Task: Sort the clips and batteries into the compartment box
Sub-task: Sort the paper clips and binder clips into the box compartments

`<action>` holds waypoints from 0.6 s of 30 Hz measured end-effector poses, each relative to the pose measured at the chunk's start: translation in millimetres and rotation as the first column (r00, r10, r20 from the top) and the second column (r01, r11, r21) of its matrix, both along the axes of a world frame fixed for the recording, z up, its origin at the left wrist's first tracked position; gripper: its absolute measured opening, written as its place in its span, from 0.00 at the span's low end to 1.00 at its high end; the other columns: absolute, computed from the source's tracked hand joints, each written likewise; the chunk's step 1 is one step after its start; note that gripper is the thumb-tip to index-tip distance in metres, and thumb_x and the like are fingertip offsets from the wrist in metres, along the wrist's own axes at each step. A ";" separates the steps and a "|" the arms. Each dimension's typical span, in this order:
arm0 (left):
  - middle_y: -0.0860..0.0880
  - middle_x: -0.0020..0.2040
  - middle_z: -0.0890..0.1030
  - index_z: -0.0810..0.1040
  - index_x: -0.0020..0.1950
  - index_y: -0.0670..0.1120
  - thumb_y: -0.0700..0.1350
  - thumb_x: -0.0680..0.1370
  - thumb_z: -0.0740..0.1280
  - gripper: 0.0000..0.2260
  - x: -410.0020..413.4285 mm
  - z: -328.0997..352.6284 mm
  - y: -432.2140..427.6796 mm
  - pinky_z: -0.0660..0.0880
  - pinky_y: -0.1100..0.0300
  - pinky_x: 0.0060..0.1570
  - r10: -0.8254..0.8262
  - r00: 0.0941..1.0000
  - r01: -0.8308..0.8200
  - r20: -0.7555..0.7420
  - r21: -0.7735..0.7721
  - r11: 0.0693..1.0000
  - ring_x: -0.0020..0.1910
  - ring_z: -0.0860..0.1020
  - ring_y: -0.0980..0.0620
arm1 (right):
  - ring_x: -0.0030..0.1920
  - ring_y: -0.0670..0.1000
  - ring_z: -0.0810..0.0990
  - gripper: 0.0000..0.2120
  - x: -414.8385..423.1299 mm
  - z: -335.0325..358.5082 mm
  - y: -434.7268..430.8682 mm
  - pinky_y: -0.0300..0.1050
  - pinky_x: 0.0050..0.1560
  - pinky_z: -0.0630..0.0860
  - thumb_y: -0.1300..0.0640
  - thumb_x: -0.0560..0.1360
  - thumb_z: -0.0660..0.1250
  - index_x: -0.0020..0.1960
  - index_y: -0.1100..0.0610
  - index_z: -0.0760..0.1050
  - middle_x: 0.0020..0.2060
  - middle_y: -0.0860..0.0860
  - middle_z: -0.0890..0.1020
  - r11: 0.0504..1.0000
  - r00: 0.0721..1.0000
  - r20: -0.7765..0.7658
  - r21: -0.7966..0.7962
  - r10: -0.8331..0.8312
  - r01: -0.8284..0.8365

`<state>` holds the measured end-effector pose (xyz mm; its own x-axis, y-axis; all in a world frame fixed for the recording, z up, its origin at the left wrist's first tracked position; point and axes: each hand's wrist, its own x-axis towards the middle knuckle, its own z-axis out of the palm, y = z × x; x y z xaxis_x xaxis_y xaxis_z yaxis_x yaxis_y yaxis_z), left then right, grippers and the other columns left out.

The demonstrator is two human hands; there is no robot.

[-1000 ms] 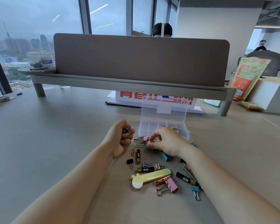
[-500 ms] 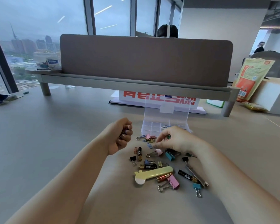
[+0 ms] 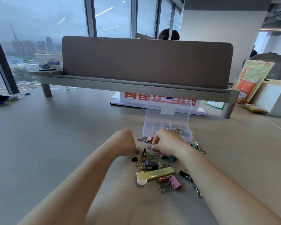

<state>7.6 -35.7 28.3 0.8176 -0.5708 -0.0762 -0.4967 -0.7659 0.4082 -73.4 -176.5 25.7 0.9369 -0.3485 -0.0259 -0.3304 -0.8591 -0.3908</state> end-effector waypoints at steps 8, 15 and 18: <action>0.47 0.41 0.80 0.79 0.45 0.41 0.47 0.70 0.71 0.11 4.9 -10.8 -5.8 0.78 0.56 0.42 0.005 1.000 -0.003 0.027 -0.052 0.999 0.40 0.78 0.49 | 0.38 0.51 0.80 0.08 -0.9 2.0 0.8 0.47 0.45 0.78 0.57 0.75 0.66 0.42 0.57 0.83 0.37 0.54 0.84 0.999 0.998 -0.047 0.010 0.036 -0.036; 0.48 0.27 0.68 0.74 0.35 0.42 0.44 0.71 0.68 0.09 0.3 -5.3 -6.0 0.61 0.64 0.25 0.020 0.985 -0.046 -0.172 -0.147 0.988 0.25 0.63 0.50 | 0.20 0.44 0.61 0.10 -6.0 13.4 -5.8 0.34 0.17 0.56 0.61 0.76 0.64 0.37 0.59 0.69 0.24 0.49 0.66 0.654 0.986 0.092 0.757 -0.142 0.023; 0.49 0.27 0.66 0.71 0.35 0.44 0.44 0.73 0.65 0.08 -0.1 2.1 -2.7 0.55 0.67 0.22 -0.001 0.877 -0.178 -0.481 -0.327 0.928 0.23 0.60 0.52 | 0.20 0.42 0.61 0.10 -6.1 17.5 -16.7 0.30 0.16 0.52 0.61 0.75 0.60 0.36 0.55 0.64 0.25 0.48 0.67 0.143 0.954 0.085 0.989 -0.289 -0.045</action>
<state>7.5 -38.4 30.4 0.7845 -0.5591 -0.2682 -0.1170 -0.5582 0.8214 -79.5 -193.3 43.3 0.9169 -0.2958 -0.2680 -0.1600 0.3428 -0.9257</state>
